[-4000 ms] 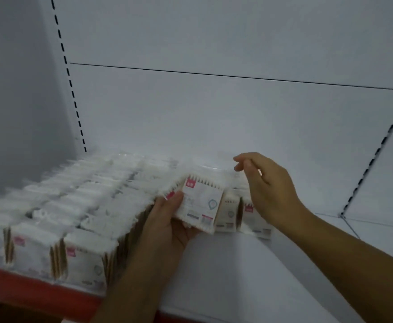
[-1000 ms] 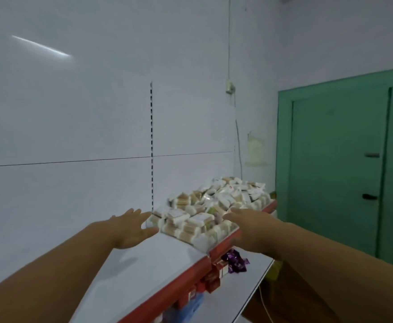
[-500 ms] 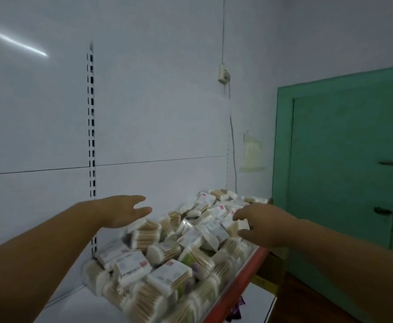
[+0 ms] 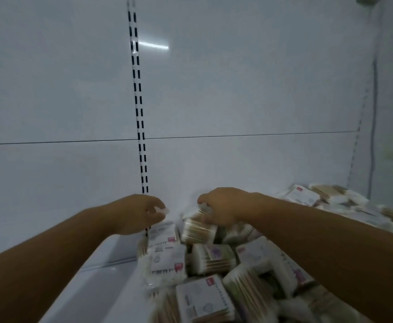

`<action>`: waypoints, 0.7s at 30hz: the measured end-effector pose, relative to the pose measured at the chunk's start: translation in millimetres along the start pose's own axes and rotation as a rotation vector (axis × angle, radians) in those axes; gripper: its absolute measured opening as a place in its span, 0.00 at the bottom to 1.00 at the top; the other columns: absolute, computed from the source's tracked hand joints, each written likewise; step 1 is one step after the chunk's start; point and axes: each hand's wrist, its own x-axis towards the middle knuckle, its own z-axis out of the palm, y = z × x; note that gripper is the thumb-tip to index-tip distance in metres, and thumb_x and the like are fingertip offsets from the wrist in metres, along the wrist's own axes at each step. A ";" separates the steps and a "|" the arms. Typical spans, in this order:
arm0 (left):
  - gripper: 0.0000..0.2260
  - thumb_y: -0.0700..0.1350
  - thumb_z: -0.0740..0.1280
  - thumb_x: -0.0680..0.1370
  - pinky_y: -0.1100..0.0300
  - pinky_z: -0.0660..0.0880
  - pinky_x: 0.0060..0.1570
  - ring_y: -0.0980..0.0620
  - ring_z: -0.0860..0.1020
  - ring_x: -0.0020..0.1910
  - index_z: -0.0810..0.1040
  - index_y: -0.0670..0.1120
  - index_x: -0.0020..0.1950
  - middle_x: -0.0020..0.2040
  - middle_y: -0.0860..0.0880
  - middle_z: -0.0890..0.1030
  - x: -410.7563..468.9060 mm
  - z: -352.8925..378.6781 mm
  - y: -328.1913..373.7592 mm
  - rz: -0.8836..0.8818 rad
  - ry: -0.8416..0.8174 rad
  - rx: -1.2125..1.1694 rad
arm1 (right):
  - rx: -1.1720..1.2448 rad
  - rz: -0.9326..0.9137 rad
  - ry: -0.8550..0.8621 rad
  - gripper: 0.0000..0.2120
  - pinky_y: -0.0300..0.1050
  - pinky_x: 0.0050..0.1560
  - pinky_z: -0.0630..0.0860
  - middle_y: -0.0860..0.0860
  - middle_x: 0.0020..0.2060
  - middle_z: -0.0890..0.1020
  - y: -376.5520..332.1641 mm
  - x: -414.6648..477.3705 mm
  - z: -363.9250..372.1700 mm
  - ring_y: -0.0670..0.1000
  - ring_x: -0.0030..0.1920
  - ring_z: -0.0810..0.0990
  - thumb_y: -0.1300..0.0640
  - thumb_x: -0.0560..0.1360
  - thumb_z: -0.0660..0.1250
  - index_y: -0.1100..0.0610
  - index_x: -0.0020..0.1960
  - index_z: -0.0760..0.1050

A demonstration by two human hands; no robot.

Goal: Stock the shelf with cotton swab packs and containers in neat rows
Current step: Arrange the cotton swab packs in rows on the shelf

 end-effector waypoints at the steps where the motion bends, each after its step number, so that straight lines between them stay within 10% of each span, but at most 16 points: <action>1: 0.18 0.57 0.59 0.80 0.63 0.69 0.57 0.57 0.74 0.55 0.71 0.54 0.69 0.63 0.52 0.77 -4.0 1.7 0.7 -0.030 -0.015 0.009 | 0.018 -0.044 0.013 0.19 0.45 0.53 0.69 0.53 0.60 0.76 0.3 10.3 2.0 0.54 0.58 0.74 0.48 0.78 0.62 0.54 0.66 0.70; 5: 0.14 0.53 0.63 0.80 0.65 0.73 0.51 0.57 0.77 0.49 0.76 0.52 0.64 0.55 0.54 0.80 -19.7 3.6 -0.1 -0.125 -0.033 -0.063 | 0.048 -0.170 0.054 0.14 0.43 0.46 0.69 0.50 0.49 0.77 5.8 32.2 3.5 0.51 0.48 0.74 0.49 0.75 0.65 0.54 0.57 0.73; 11: 0.22 0.54 0.74 0.70 0.59 0.80 0.47 0.54 0.82 0.52 0.74 0.52 0.62 0.55 0.51 0.82 -20.6 -11.8 15.5 -0.173 0.066 -0.865 | 0.630 -0.096 0.352 0.10 0.44 0.37 0.74 0.49 0.32 0.80 11.5 29.6 -37.4 0.48 0.35 0.79 0.49 0.71 0.70 0.55 0.39 0.75; 16: 0.17 0.42 0.70 0.74 0.55 0.79 0.49 0.51 0.82 0.53 0.76 0.53 0.61 0.55 0.49 0.83 -8.7 4.1 28.1 -0.110 0.157 -1.148 | 1.061 -0.164 0.278 0.07 0.42 0.40 0.81 0.52 0.39 0.85 -33.2 21.9 -48.6 0.49 0.42 0.84 0.51 0.73 0.72 0.54 0.46 0.79; 21: 0.17 0.30 0.62 0.74 0.56 0.80 0.42 0.42 0.83 0.51 0.75 0.42 0.61 0.53 0.40 0.83 -23.6 13.3 -11.2 -0.183 0.193 -1.385 | 0.622 -0.233 0.152 0.12 0.42 0.43 0.77 0.47 0.45 0.83 -45.1 8.0 -32.3 0.48 0.44 0.80 0.46 0.72 0.71 0.52 0.51 0.80</action>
